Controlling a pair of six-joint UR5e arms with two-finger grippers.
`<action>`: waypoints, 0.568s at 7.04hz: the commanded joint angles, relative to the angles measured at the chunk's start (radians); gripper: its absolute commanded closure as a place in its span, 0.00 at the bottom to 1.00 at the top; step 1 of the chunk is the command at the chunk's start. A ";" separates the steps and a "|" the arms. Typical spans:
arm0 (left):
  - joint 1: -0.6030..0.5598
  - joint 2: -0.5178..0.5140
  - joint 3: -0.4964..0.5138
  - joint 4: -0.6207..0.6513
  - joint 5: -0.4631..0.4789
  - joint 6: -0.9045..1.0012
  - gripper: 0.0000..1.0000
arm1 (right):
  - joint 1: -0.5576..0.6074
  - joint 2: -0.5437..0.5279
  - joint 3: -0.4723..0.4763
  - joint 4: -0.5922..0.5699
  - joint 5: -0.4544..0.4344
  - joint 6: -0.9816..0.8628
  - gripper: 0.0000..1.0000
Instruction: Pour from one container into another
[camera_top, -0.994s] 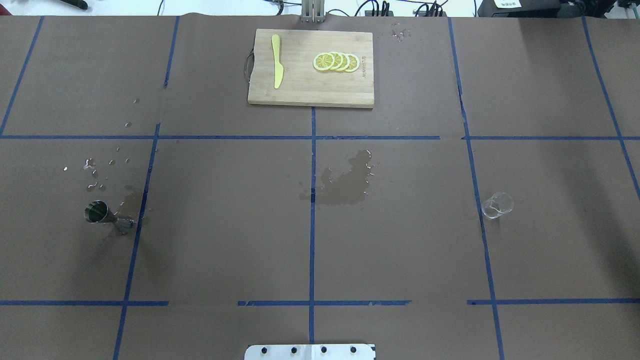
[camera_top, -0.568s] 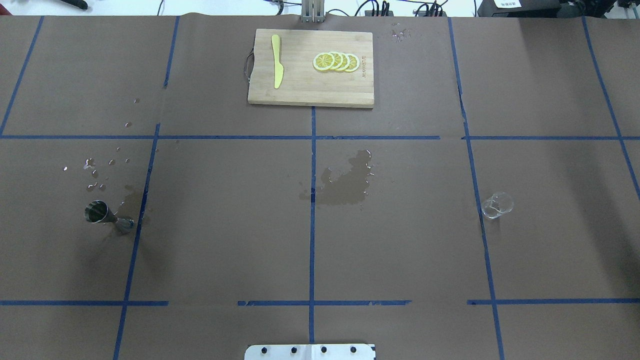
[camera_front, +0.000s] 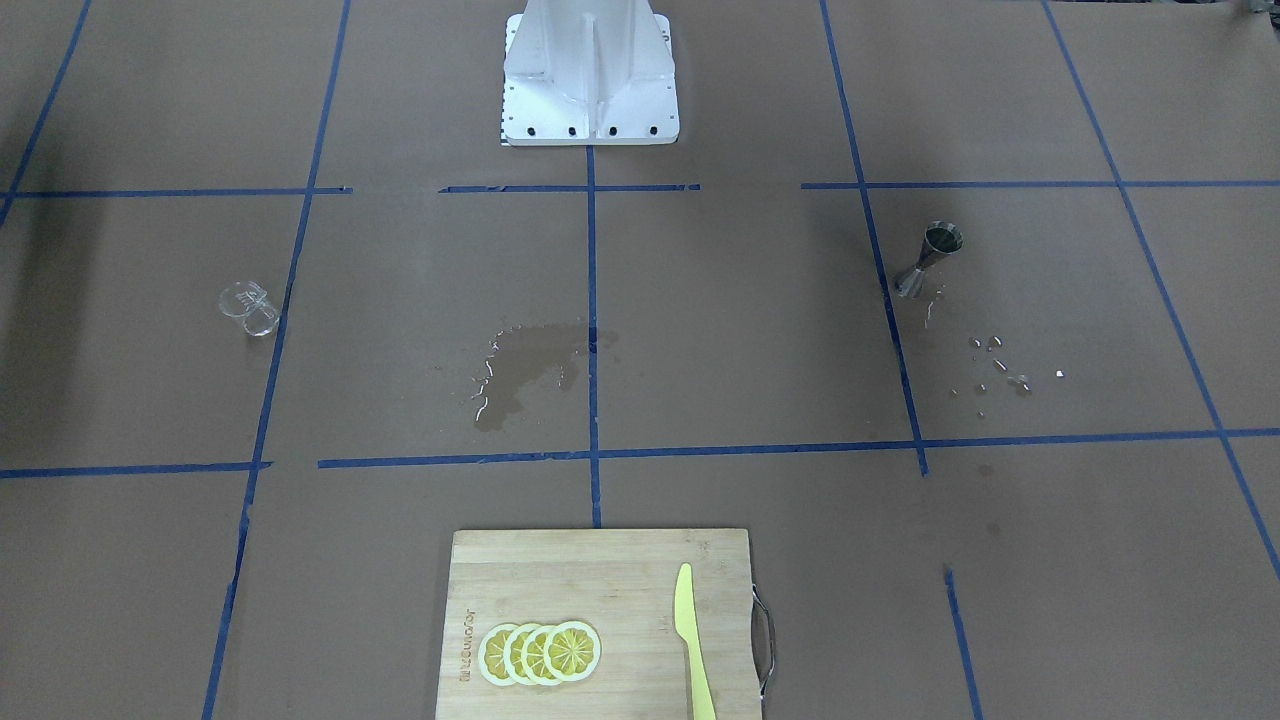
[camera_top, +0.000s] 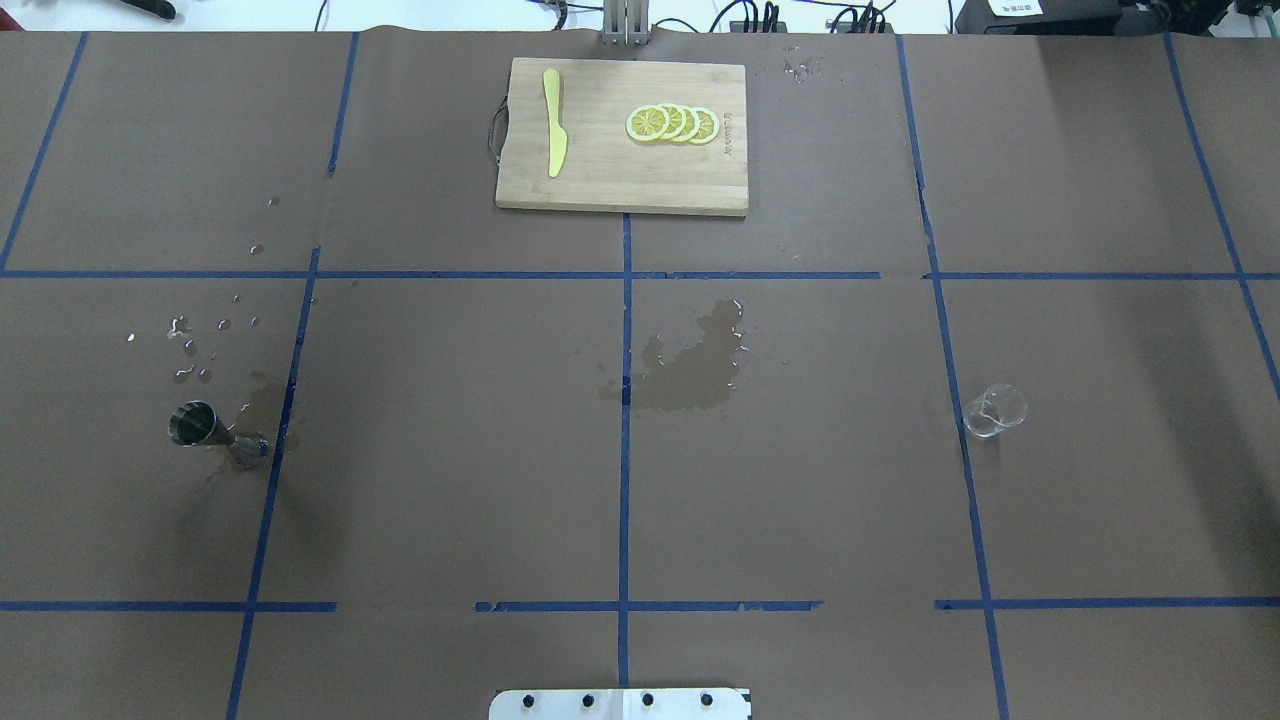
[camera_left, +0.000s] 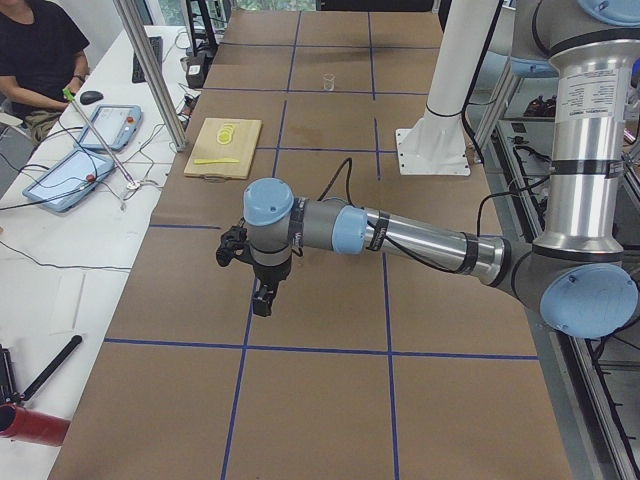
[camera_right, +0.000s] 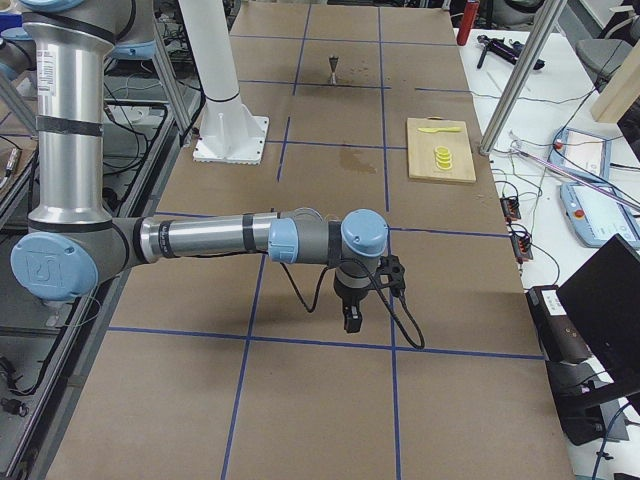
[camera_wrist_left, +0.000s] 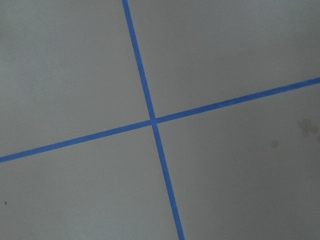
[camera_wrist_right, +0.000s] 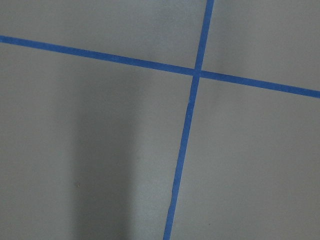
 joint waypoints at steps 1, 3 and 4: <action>0.001 -0.042 -0.002 0.001 -0.019 -0.007 0.00 | 0.000 0.004 0.043 0.000 0.000 -0.001 0.00; -0.004 -0.065 -0.002 0.002 -0.019 0.001 0.00 | 0.000 0.004 0.069 0.001 0.013 0.000 0.00; -0.005 -0.067 -0.003 0.007 -0.021 0.002 0.00 | 0.002 0.003 0.074 0.000 0.013 0.000 0.00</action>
